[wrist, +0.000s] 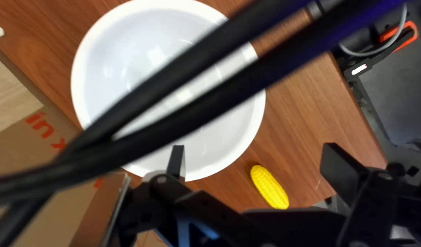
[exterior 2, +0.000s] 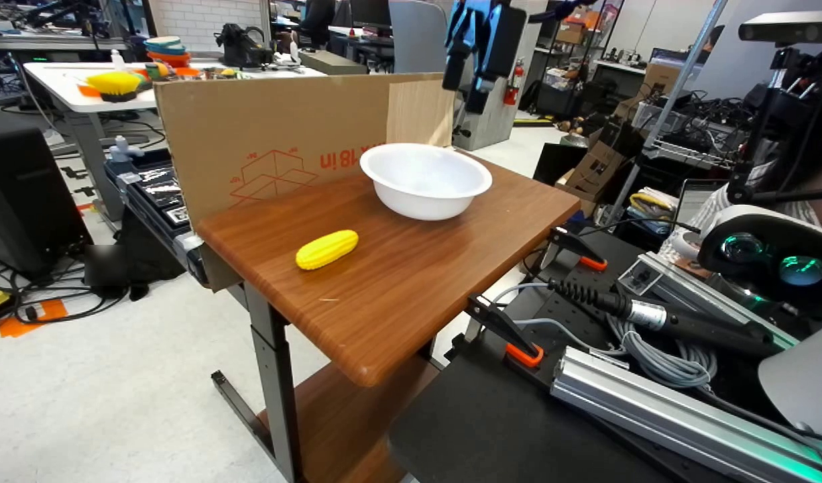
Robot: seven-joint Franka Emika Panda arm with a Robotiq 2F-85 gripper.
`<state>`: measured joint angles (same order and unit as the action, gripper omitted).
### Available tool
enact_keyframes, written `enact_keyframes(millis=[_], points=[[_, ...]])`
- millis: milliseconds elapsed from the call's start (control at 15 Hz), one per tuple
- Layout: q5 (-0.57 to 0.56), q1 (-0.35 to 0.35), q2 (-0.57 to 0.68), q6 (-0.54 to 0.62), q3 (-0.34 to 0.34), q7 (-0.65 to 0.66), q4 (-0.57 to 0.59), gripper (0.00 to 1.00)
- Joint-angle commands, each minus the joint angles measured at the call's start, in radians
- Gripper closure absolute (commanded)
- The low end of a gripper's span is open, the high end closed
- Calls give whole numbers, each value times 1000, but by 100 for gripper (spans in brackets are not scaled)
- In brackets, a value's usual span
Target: Pick up the yellow toy from the table and put it in the white dish.
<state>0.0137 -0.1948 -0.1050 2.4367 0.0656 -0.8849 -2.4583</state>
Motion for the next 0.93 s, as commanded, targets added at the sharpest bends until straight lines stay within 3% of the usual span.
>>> enact_keyframes(millis=[0,467,867], points=[[9,12,119,21,-68,-144,33,0],[-128,22,288,-2,-184,-279,98,0],[-394,13,426,30,-201,-313,249,0]])
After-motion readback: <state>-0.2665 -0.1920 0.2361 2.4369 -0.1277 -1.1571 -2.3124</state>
